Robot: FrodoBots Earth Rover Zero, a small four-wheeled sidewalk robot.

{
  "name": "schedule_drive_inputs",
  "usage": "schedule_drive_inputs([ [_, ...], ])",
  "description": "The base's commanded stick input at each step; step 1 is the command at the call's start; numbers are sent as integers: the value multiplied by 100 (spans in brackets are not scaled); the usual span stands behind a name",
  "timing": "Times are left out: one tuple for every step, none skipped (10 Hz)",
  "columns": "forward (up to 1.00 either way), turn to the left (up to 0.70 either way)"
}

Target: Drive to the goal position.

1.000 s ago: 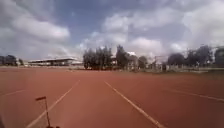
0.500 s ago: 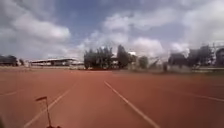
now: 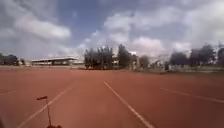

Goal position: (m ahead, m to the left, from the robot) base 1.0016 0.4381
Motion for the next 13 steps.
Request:
schedule_drive_inputs([
  [70, 0],
  [70, 0],
  [70, 0],
  [70, 0],
  [70, 0],
  [70, 0],
  [70, 0],
  [70, 0],
  [70, 0],
  [70, 0],
  [70, 0],
  [70, 0],
  [70, 0],
])
